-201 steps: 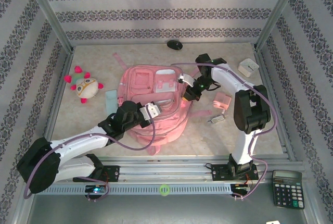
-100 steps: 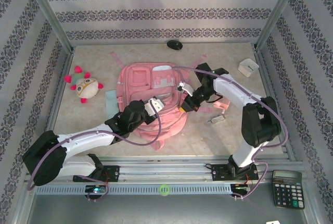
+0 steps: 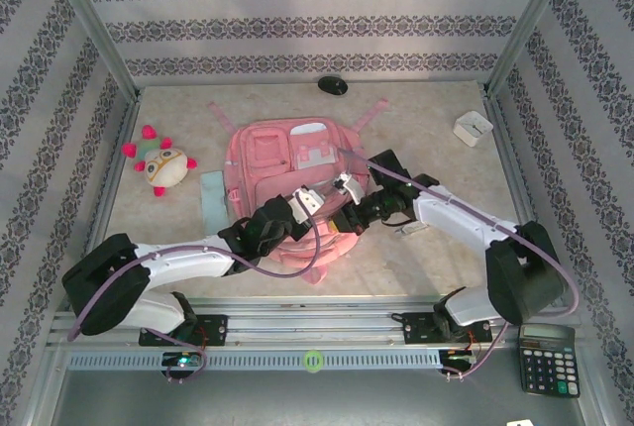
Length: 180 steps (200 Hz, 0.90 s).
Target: Pack books, pencil case, and school supplies into a backpack
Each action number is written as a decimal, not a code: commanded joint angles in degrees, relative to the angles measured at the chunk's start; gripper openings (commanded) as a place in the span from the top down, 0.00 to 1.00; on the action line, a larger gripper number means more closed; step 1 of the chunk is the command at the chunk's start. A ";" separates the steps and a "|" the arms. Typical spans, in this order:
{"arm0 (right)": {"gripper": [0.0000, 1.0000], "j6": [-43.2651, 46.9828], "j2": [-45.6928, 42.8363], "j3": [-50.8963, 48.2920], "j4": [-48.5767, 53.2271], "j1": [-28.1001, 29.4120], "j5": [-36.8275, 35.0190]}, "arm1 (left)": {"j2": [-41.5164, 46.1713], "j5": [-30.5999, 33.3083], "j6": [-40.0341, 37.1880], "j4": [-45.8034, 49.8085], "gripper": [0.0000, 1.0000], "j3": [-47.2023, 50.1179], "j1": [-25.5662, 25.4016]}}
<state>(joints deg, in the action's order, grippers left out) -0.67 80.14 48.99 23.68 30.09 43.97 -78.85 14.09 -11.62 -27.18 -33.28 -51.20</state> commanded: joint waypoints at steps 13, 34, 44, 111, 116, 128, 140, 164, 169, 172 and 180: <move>1.00 -12.38 -6.42 -6.16 -6.96 3.32 -15.63 | -0.24 2.25 5.37 -8.60 1.00 -2.72 -1.92; 1.00 -14.93 -10.35 -10.71 -14.16 4.69 -20.53 | 0.03 2.26 4.77 -9.40 1.00 -2.25 -2.15; 1.00 -15.73 -11.56 -12.44 -17.17 4.99 -21.03 | 0.25 2.30 4.20 -10.55 1.00 -1.89 -2.15; 0.83 -18.21 -11.03 -15.92 -23.66 8.05 -26.45 | 1.07 0.86 4.68 -11.53 1.00 -2.02 -2.15; 0.82 -18.61 -11.12 -16.15 -24.20 8.54 -27.11 | 1.06 0.90 4.73 -11.63 1.00 -1.92 -2.15; 0.79 -19.46 -11.47 -17.02 -25.63 9.40 -28.98 | 0.99 0.94 4.94 -12.00 1.00 -1.80 -2.15; 0.78 -20.13 -11.73 -17.61 -26.14 10.02 -30.95 | 1.01 0.77 5.18 -12.02 1.00 -1.79 -2.15; 0.90 -21.15 -12.66 -18.81 -26.22 11.67 -36.38 | 1.33 0.73 5.89 -12.04 1.00 -1.71 -2.15; 0.94 -21.29 -12.99 -19.04 -26.48 12.02 -36.74 | 1.45 0.83 6.17 -12.02 1.00 -1.79 -2.15; 0.97 -21.50 -13.25 -19.14 -26.68 12.25 -36.87 | 1.42 0.90 6.35 -11.94 1.00 -1.82 -2.15; 1.00 -22.30 -13.90 -19.52 -27.51 13.00 -36.84 | 1.57 1.30 6.98 -11.69 1.00 -1.90 -2.13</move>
<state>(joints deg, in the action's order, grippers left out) -20.53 68.01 31.29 -1.45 41.43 12.82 -79.46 14.13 -8.16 -30.30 -33.32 -52.56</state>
